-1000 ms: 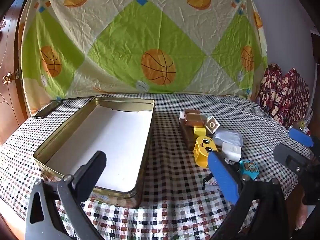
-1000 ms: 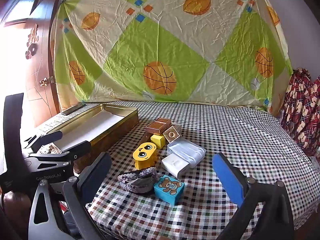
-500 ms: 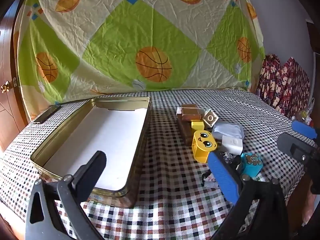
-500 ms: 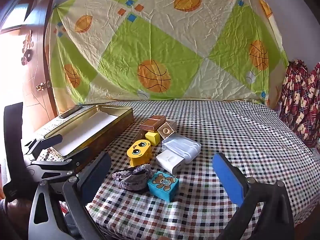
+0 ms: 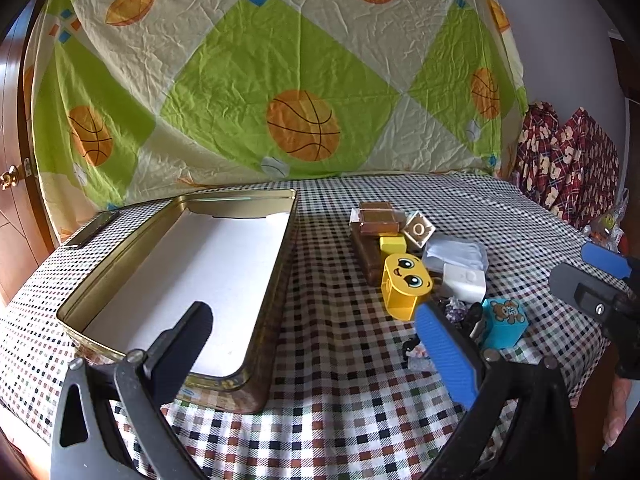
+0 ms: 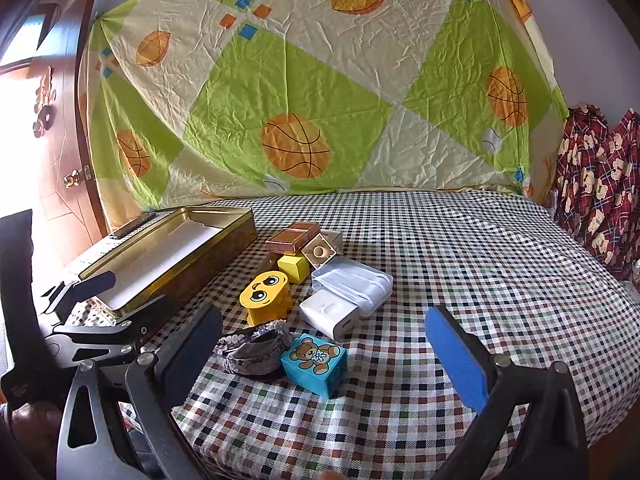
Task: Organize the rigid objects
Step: 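Move left tool to amethyst geode while right tool approaches blue teddy-bear block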
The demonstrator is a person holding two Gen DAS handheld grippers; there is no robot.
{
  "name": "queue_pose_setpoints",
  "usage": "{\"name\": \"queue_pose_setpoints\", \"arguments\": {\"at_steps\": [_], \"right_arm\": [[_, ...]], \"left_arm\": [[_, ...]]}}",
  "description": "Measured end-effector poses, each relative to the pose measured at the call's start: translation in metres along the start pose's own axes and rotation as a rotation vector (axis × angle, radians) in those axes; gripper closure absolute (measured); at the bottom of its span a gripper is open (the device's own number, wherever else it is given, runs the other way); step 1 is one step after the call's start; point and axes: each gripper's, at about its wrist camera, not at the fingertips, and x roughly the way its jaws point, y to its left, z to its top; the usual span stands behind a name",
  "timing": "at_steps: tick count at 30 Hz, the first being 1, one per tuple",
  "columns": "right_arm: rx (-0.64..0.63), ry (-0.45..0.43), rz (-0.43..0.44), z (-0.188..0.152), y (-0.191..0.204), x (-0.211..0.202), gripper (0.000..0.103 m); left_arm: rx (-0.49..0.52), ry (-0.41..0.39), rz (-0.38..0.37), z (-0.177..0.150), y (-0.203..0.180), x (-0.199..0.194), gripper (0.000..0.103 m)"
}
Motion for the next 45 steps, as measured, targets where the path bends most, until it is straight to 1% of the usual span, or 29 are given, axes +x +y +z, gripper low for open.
{"name": "queue_pose_setpoints", "arguments": {"at_steps": [16,27,33,39,41,43,45], "right_arm": [[0.028,-0.008,-0.013,-0.003,-0.009,-0.001,0.001],[0.043,0.004,-0.015,-0.010,-0.016,0.004,0.001],[0.030,0.008,-0.010,-0.016,-0.018,0.009,0.001],[0.007,0.032,-0.002,-0.023,-0.016,0.018,0.001],[0.004,0.050,0.009,-0.024,-0.016,0.023,0.003],[-0.006,0.069,0.021,-0.026,-0.014,0.028,0.008],[-0.023,0.093,0.024,-0.028,-0.011,0.035,0.015]], "left_arm": [[0.013,0.003,-0.002,0.000,-0.006,0.001,0.000],[0.031,0.013,-0.009,-0.002,-0.015,0.005,0.000],[0.045,0.017,-0.024,-0.004,-0.022,0.009,0.000],[0.051,0.027,-0.044,-0.007,-0.026,0.014,0.000],[0.051,0.030,-0.049,-0.008,-0.027,0.015,0.000],[0.053,0.028,-0.056,-0.009,-0.028,0.015,0.000],[0.054,0.028,-0.061,-0.009,-0.028,0.015,0.000]]}}
